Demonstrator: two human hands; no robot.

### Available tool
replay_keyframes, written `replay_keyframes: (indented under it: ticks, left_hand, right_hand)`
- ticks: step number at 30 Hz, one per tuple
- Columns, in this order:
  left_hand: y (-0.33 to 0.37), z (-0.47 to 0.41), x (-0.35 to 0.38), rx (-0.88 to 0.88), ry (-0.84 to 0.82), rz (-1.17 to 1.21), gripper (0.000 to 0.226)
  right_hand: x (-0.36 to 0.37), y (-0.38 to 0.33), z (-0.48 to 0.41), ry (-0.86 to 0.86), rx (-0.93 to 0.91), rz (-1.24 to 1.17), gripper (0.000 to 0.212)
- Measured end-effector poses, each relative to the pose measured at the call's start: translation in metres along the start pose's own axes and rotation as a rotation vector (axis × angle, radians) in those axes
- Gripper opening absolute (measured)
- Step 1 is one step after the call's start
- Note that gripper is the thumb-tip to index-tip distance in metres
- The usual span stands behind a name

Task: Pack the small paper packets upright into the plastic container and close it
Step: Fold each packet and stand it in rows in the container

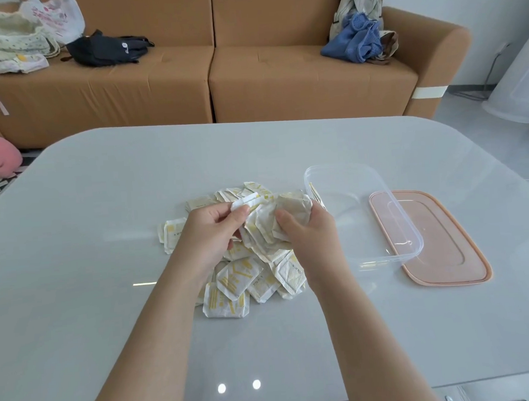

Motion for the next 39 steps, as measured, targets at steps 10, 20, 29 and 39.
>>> replay_keyframes:
  ticks: [10,20,29,39]
  left_hand:
    - [0.004,0.002,0.003,0.057,0.000,0.016,0.012]
    - [0.008,0.005,0.001,0.090,0.111,-0.009,0.018]
    - [0.001,0.001,0.005,-0.019,-0.016,-0.002,0.011]
    - [-0.004,0.000,0.003,-0.095,0.026,0.060,0.017]
  right_hand:
    - [0.010,0.004,0.001,-0.191,0.145,-0.327,0.026]
    - [0.016,0.003,0.005,-0.337,0.127,-0.169,0.025]
    - [0.014,0.014,-0.001,-0.237,0.179,-0.240,0.024]
    - [0.015,0.008,0.000,-0.133,0.047,-0.029,0.014]
Point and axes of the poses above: each hand's wrist, its own z-axis away from the middle knuckle, its own x-axis out of the palm, y = z × x, the point moved 4 cm from there along -z, towards the middle knuckle, and after that the axes turned 13 degrees about z, right-handed, at the moved point
